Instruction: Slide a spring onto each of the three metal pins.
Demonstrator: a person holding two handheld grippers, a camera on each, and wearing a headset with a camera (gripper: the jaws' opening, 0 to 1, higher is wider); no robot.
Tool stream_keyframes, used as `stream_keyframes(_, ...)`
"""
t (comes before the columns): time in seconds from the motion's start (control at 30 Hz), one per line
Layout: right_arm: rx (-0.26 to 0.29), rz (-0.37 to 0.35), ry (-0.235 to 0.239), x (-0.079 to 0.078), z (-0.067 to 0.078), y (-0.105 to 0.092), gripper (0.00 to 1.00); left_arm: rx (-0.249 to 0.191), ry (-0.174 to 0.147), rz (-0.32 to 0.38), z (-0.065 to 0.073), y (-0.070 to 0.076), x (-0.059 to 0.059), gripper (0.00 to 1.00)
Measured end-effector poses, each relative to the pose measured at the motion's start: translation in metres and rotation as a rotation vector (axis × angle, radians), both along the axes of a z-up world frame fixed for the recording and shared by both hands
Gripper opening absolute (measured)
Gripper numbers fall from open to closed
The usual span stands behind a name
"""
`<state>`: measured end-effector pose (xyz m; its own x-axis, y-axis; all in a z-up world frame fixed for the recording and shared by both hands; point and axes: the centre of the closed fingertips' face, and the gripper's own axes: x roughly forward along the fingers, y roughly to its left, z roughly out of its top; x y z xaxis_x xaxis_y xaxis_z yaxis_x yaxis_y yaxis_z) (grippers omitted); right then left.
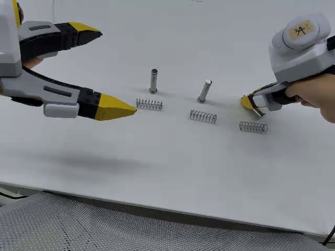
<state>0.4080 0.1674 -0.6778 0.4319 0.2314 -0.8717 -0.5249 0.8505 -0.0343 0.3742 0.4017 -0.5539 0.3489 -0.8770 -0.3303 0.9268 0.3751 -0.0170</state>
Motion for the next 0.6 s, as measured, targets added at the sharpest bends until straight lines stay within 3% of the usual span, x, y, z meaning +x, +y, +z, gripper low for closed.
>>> stream_keyframes(0.6,0.014,-0.006,-0.024,-0.0001,0.0,-0.0017,0.08,0.0,0.006,0.014,-0.0022,0.0052,0.001,0.98)
